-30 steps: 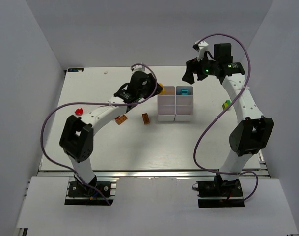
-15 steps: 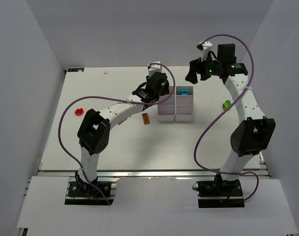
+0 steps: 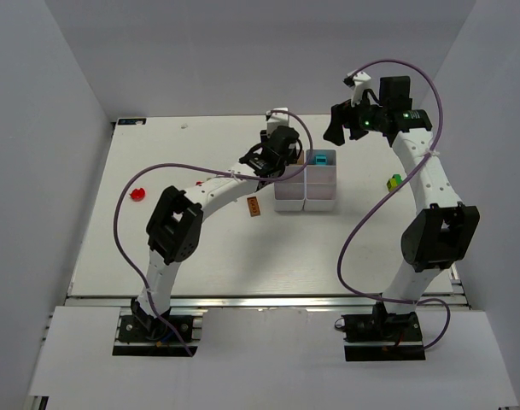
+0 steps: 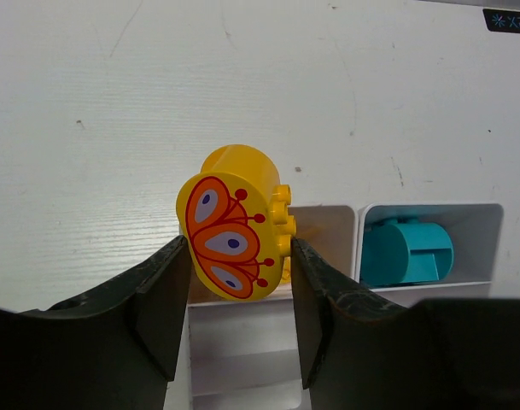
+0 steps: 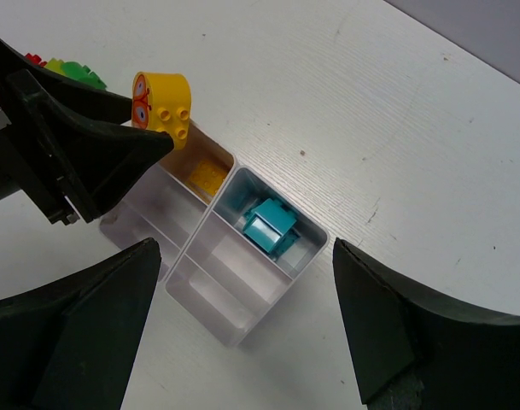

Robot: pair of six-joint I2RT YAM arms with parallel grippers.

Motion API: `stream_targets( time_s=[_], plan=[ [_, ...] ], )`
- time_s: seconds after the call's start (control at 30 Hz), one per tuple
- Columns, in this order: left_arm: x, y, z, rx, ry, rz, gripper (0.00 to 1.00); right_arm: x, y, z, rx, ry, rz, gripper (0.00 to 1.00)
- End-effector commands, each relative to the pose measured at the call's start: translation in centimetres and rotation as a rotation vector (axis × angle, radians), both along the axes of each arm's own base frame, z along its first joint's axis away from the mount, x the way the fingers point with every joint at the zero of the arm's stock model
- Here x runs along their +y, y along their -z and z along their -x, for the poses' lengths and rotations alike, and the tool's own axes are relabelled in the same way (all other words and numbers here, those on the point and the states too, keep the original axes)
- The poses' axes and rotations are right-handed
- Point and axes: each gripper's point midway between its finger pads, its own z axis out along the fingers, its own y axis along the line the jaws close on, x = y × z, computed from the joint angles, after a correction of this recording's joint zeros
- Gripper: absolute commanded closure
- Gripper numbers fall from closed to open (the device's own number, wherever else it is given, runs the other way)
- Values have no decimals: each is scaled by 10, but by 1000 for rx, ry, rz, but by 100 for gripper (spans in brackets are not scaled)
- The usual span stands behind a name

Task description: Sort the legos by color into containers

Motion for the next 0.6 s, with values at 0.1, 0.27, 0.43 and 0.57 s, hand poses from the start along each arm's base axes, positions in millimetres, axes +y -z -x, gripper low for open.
stream_targets(
  time_s=[0.1,0.27,0.43,0.57],
  plan=[
    [-6,-30,1,-61,2,18,78,-1,-16,-1,-53,-4,-14,13],
    [-9,-37,6,-103,11,26,81,0,-16,-1,-51,-6,-15,13],
    [-10,-29,11,-172,33,-24,84,-1,-15,-1,-49,-5,-13,13],
    [-11,-35,14,-250,33,-22,85,-1,-12,1,-43,-5,-12,13]
  ],
)
